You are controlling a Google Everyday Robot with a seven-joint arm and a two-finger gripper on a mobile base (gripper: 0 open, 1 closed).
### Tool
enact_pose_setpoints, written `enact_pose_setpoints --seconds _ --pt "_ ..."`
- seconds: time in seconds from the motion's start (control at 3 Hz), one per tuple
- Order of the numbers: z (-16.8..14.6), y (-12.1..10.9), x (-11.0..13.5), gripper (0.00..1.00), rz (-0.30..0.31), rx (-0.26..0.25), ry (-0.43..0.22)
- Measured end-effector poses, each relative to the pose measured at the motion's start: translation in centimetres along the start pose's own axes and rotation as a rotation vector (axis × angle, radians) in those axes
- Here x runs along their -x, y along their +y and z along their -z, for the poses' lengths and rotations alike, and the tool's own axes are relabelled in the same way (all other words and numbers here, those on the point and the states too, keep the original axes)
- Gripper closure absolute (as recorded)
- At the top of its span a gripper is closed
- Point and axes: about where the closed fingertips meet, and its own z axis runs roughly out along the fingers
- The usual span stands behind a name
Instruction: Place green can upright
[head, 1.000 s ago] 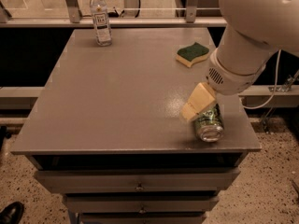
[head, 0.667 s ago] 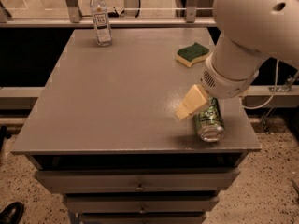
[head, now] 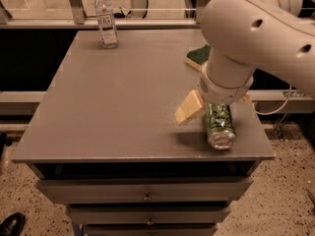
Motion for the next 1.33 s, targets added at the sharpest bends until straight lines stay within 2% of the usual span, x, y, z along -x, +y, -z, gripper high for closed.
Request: enact_pose_setpoints --seconds 0.33,0.67,1.0,1.33 --pt "-0.8 0.0 0.5 0.15 -0.028 -0.029 0.011" --pt "-1.2 -0.2 0.7 0.38 -0.042 -0.055 0.019" --pt "-0.8 -0.3 1.2 0.62 -0.022 -0.067 -0.005" --pt "1.5 0.8 3.5 0.85 0.079 -0.031 -0.113"
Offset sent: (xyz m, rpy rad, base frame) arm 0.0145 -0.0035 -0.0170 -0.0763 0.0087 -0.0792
